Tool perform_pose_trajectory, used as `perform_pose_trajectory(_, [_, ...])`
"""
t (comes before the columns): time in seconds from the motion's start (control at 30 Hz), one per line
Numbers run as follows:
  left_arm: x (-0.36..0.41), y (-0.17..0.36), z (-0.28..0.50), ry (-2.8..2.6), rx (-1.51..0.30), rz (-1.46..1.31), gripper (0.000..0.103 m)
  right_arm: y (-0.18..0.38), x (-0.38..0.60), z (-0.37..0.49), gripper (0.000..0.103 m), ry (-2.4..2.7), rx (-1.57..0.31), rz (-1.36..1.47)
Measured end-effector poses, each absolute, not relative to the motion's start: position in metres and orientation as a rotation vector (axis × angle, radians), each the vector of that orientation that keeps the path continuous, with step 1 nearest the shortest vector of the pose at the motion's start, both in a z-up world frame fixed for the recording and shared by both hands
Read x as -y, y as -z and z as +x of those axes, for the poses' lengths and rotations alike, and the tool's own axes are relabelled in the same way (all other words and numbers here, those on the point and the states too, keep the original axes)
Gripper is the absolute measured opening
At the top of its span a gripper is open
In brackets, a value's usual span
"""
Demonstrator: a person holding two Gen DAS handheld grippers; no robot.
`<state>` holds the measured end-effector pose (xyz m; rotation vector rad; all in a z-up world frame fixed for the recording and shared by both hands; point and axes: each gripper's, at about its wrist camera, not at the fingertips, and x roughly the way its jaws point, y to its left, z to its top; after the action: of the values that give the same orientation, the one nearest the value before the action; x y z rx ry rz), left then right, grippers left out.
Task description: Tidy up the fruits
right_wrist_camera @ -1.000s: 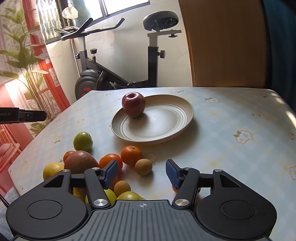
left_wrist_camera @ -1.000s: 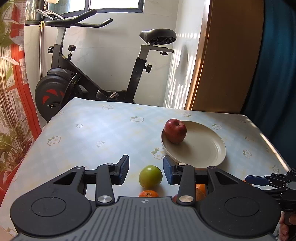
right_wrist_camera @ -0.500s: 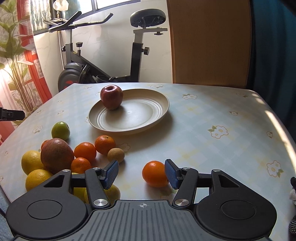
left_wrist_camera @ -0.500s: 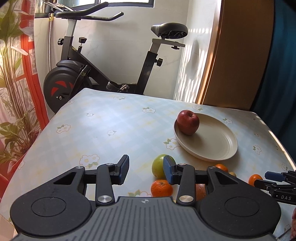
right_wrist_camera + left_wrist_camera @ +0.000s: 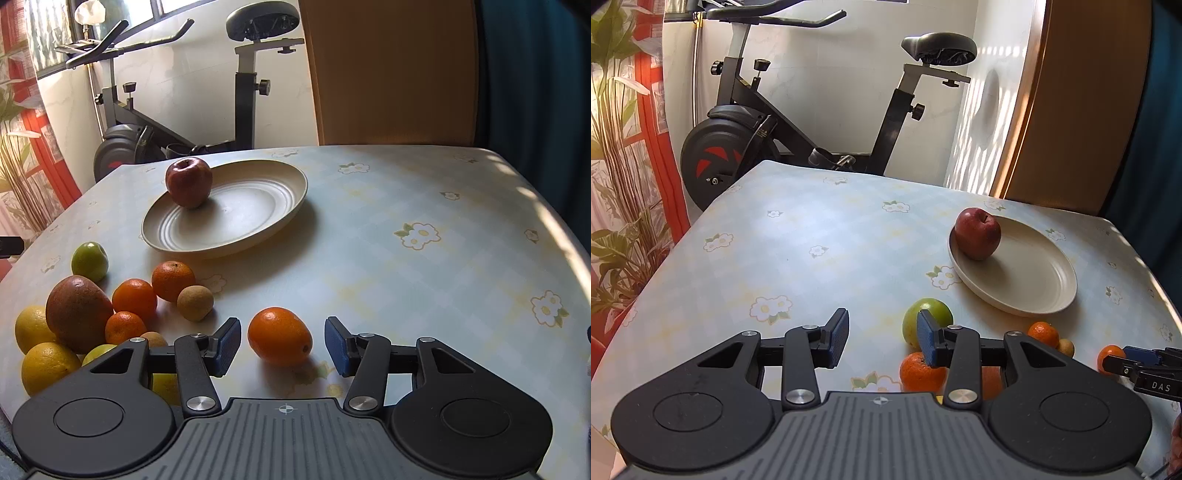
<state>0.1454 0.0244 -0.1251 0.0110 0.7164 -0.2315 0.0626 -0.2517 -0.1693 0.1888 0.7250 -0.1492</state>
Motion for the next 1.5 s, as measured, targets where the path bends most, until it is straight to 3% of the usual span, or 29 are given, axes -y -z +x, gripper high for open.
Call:
perform_pose_trajectory(0.1, [-0.023,0.127,0.146,0.23,-0.72,0.024,0.043,0.172,0.251,0.066,0.047,0.147,-0.739,0.183])
perform_pose_trajectory(0.33, [-0.024,0.129,0.15,0.237,-0.736,0.024,0.043,0.175,0.25,0.071,0.037,0.124,-0.749,0.197])
perform_pose_trajectory(0.53, [-0.024,0.141,0.163,0.299,-0.839,-0.046,0.049,0.176,0.252,0.071,0.036,0.12,-0.749,0.229])
perform_pose_trajectory(1.0, [-0.025,0.181,0.194,0.364,-1.042,-0.206,0.047,0.177,0.252,0.069,0.036,0.118,-0.743,0.249])
perform_pose_trajectory(1.5, [-0.018,0.187,0.19,0.368,-1.03,-0.169,0.041,0.178,0.253,0.068,0.036,0.123,-0.74,0.266])
